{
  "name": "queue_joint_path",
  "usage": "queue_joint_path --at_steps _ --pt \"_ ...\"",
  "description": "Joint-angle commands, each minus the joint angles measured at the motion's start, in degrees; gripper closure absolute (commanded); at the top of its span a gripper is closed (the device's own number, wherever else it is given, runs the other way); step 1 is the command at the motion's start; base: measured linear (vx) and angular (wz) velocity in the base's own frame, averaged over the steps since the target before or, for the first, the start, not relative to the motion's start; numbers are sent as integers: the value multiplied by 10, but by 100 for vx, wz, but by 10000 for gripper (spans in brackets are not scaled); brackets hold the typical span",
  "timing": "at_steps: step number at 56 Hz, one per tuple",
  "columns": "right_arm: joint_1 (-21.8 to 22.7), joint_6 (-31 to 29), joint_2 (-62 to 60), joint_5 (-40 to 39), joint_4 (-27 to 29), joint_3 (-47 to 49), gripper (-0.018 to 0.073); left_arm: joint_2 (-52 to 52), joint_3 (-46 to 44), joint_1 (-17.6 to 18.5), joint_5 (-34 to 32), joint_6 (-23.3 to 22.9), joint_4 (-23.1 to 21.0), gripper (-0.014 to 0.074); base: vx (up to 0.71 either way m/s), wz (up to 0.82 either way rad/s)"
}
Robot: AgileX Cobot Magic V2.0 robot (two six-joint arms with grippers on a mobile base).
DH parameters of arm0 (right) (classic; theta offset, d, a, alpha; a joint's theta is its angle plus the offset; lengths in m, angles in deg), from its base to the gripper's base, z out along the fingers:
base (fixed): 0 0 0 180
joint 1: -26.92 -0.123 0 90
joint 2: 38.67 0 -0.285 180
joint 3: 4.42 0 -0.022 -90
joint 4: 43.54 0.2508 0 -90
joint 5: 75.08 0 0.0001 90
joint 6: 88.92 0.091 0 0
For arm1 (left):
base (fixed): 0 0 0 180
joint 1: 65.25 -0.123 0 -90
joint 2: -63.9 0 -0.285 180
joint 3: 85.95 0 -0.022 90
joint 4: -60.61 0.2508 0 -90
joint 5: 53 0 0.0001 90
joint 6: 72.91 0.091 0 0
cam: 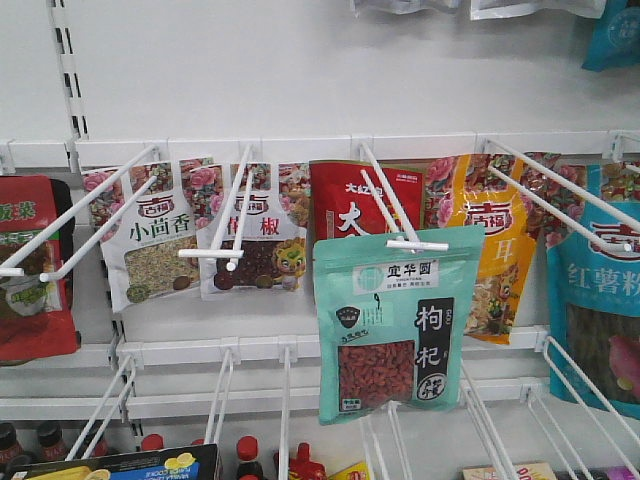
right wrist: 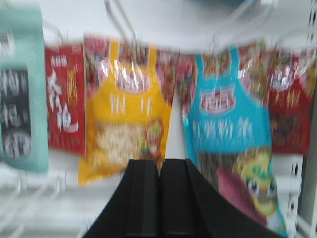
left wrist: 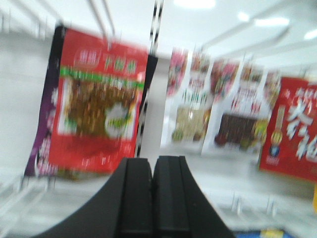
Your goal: Pick snacks and fruit into basket
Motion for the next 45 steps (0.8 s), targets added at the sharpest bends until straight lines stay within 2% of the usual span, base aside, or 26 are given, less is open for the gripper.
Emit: queue_joint_path --at_steps 1,12,21,28,45 --pt "3 -4 27 -15 -3 77 566 -7 -74 -1 -2 0 19 592 0 0" --pt "3 -4 121 86 -2 235 555 -102 -250 -1 165 0 96 544 0 0" --pt "3 -4 204 152 7 314 478 -189 -349 -1 250 0 98 433 0 0" --pt "3 -11 276 192 19 347 330 -248 -379 2 283 0 98 288 0 0" --pt "3 -11 368 212 45 347 -108 -299 -380 59 295 -1 98 -16 0 0"
